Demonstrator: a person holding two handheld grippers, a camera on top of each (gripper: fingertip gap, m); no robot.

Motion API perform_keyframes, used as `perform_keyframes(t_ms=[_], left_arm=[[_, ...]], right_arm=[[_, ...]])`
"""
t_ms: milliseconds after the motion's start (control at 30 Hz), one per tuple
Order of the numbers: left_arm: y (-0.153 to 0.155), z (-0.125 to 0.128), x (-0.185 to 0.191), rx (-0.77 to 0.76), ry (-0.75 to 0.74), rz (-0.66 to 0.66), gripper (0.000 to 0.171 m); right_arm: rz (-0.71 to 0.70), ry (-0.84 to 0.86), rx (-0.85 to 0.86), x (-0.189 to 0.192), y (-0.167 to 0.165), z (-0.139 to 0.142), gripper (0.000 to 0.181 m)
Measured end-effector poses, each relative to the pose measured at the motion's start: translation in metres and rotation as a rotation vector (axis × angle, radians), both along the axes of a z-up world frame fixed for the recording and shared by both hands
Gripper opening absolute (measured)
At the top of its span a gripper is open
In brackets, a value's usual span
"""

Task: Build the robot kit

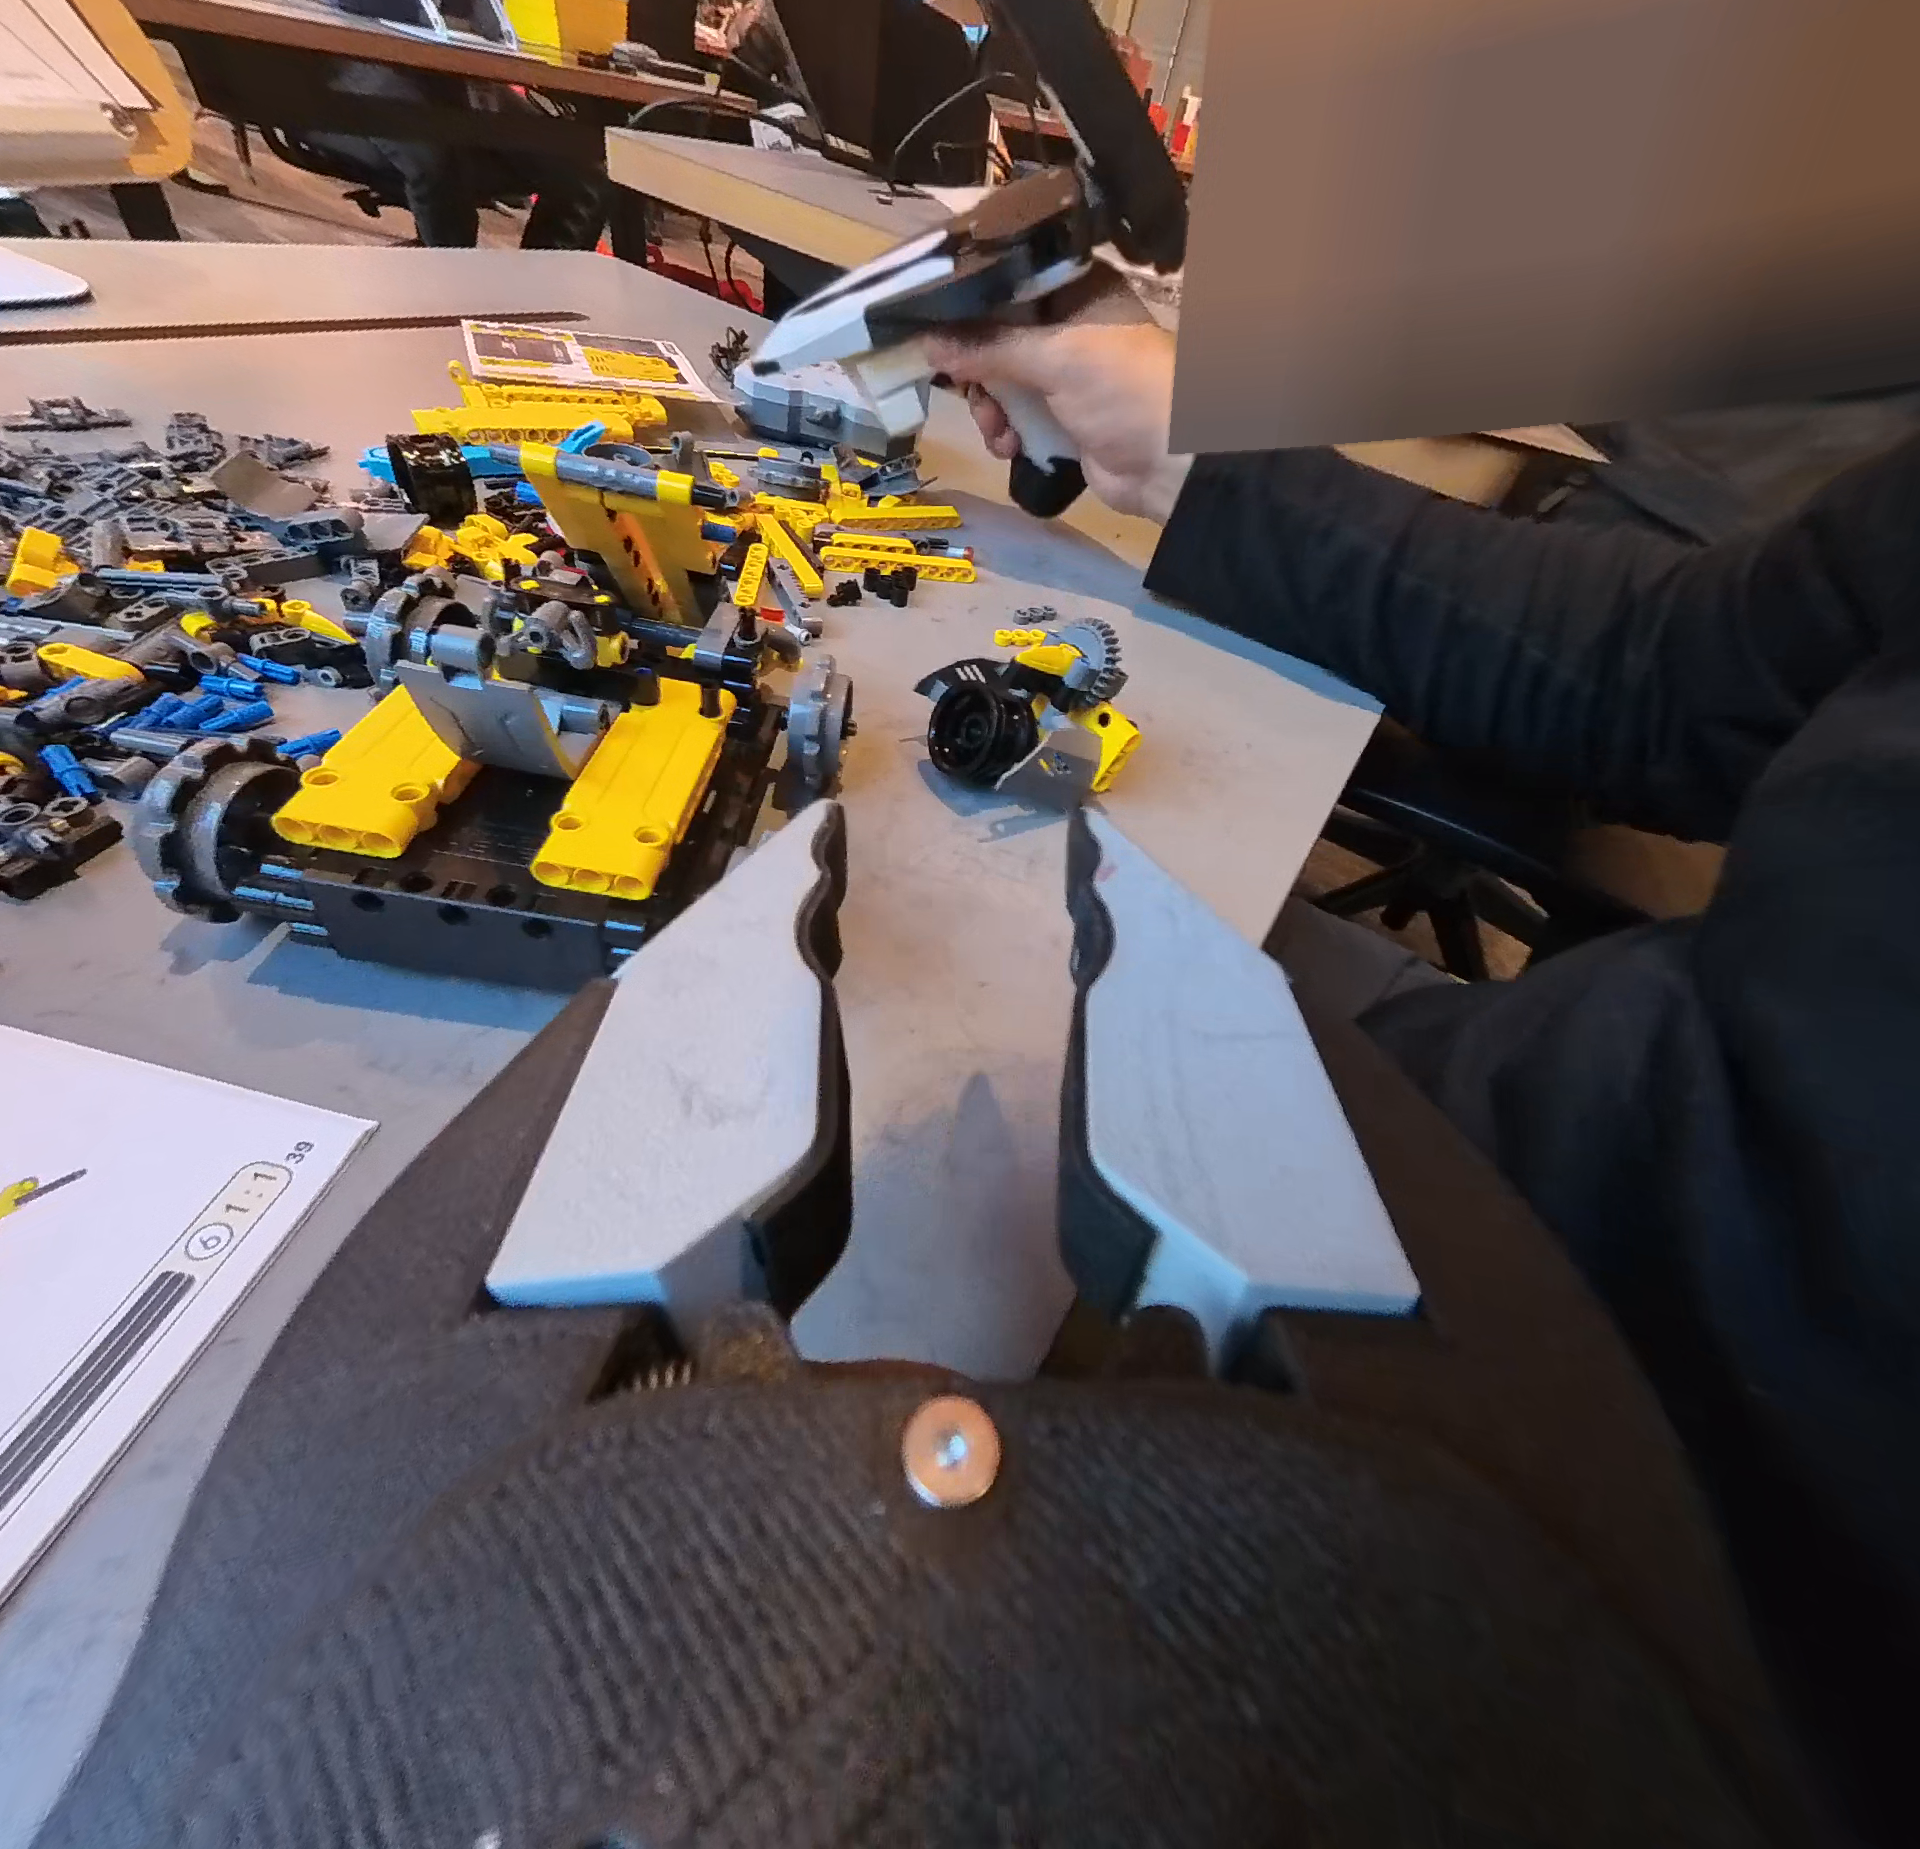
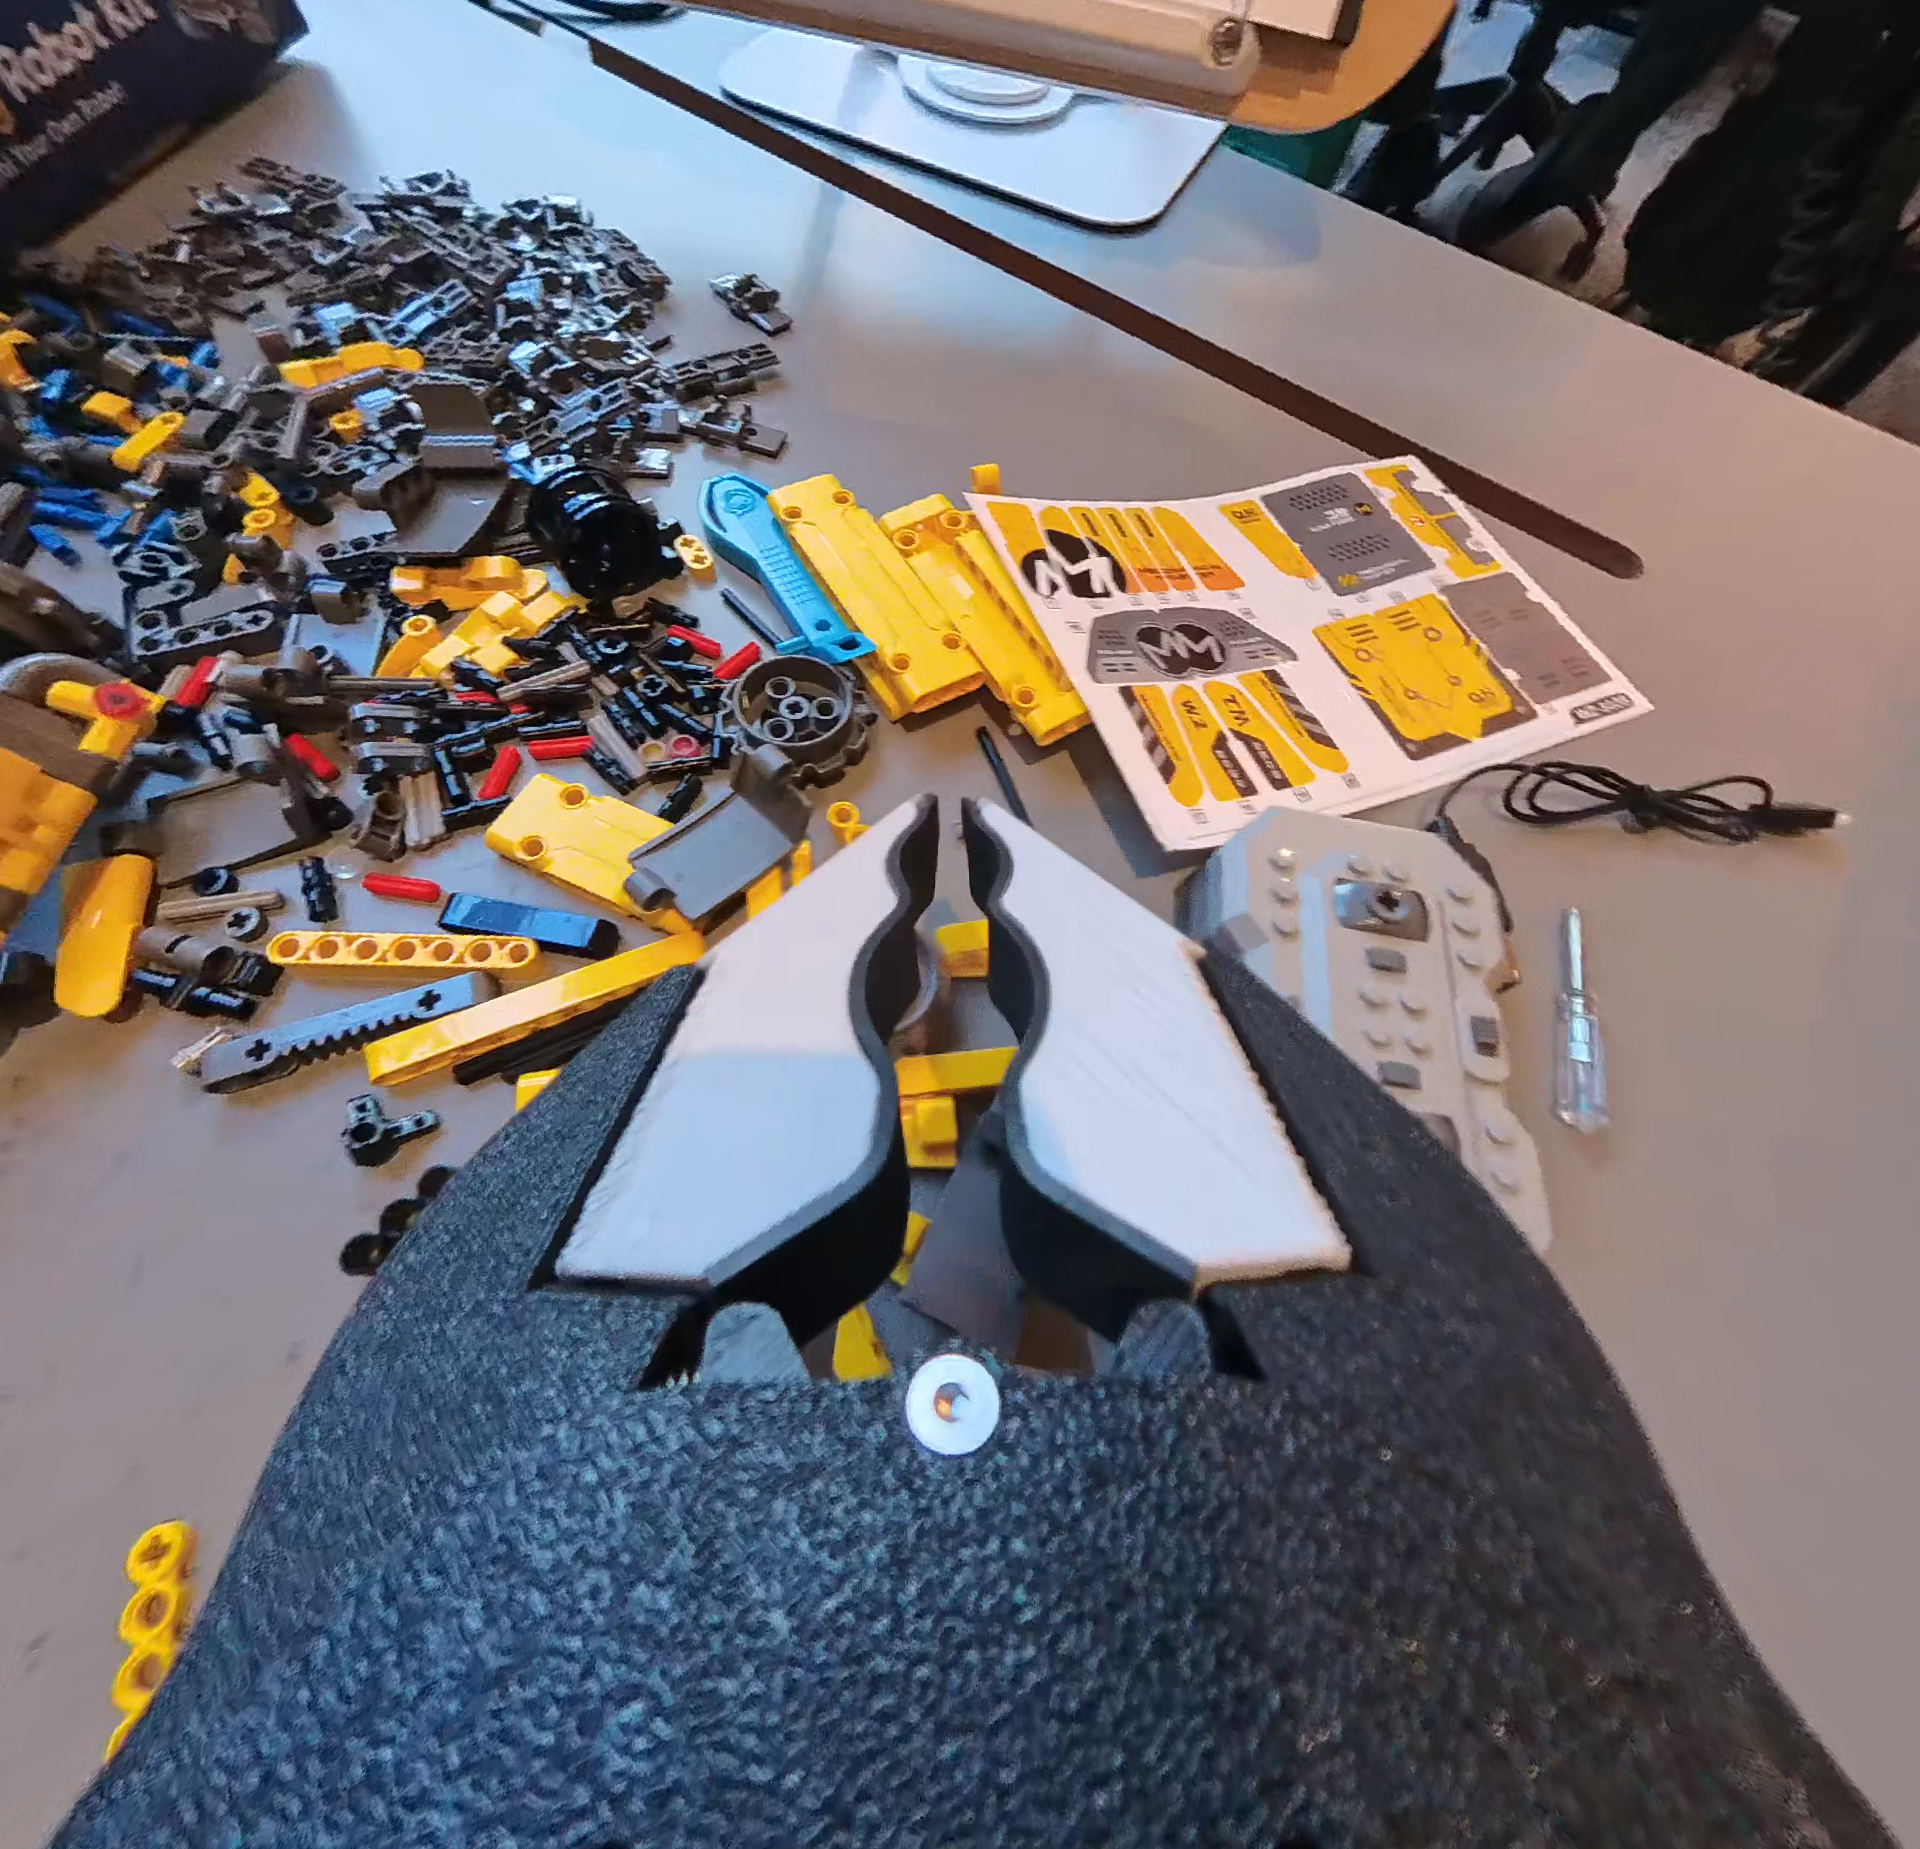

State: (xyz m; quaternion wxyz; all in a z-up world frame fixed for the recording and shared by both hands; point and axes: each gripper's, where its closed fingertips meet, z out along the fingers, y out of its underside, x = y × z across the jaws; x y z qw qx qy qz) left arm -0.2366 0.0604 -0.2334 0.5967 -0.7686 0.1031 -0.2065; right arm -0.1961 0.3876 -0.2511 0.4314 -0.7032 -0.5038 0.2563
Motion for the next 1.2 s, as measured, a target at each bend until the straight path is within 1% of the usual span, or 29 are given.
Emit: perform_keyframes(t_ms=[100, 233, 300, 400, 533, 667, 767, 867, 933, 1000, 1033, 1067, 1100, 1167, 1200], left_arm=[[0.003, -0.002, -0.002, -0.02, -0.004, 0.018, 0.04], [0.008, -0.009, -0.003, -0.094, -0.017, 0.027, 0.042], [0.011, -0.006, -0.006, -0.099, -0.005, 0.042, 0.043], [0.021, 0.019, -0.017, -0.015, 0.068, 0.098, 0.043], [0.042, 0.051, -0.052, 0.008, 0.182, 0.176, 0.042], [0.076, 0.068, -0.098, -0.04, 0.294, 0.261, 0.042], [0.106, 0.073, -0.118, -0.055, 0.324, 0.268, 0.042], [0.139, 0.058, -0.134, -0.093, 0.389, 0.275, 0.041], [0.158, 0.038, -0.137, -0.136, 0.438, 0.236, 0.041], [0.174, 0.012, -0.144, -0.214, 0.47, 0.2, 0.041], [0.179, -0.001, -0.145, -0.267, 0.462, 0.164, 0.039], [0.182, -0.013, -0.144, -0.322, 0.436, 0.119, 0.033], [0.184, -0.021, -0.142, -0.367, 0.4, 0.079, 0.03], [0.189, -0.033, -0.145, -0.424, 0.358, 0.05, 0.03], [0.19, -0.039, -0.15, -0.447, 0.367, 0.048, 0.03]], right_arm=[[0.058, -0.025, -0.011, -0.003, -0.011, -0.008, 0.004], [0.082, -0.052, -0.003, -0.001, -0.018, -0.015, 0.004], [0.088, -0.056, 0.008, -0.001, -0.021, -0.016, 0.004], [0.092, -0.061, 0.021, 0.0, -0.023, -0.017, 0.003], [0.1, -0.064, 0.032, -0.002, -0.026, -0.016, 0.003], [0.116, -0.05, 0.022, -0.006, -0.034, -0.016, 0.004], [0.127, -0.06, 0.041, -0.008, -0.037, -0.018, 0.004], [0.147, -0.049, 0.042, -0.01, -0.041, -0.017, 0.003], [0.152, -0.046, 0.053, -0.011, -0.041, -0.017, 0.004], [0.148, -0.039, 0.065, -0.011, -0.04, -0.016, 0.004], [0.147, -0.034, 0.069, -0.011, -0.04, -0.015, 0.004], [0.146, -0.026, 0.072, -0.011, -0.039, -0.013, 0.004], [0.149, -0.012, 0.071, -0.011, -0.04, -0.011, 0.004], [0.169, 0.023, 0.062, -0.014, -0.045, -0.003, 0.005], [0.169, 0.035, 0.07, -0.016, -0.045, 0.001, 0.006]])
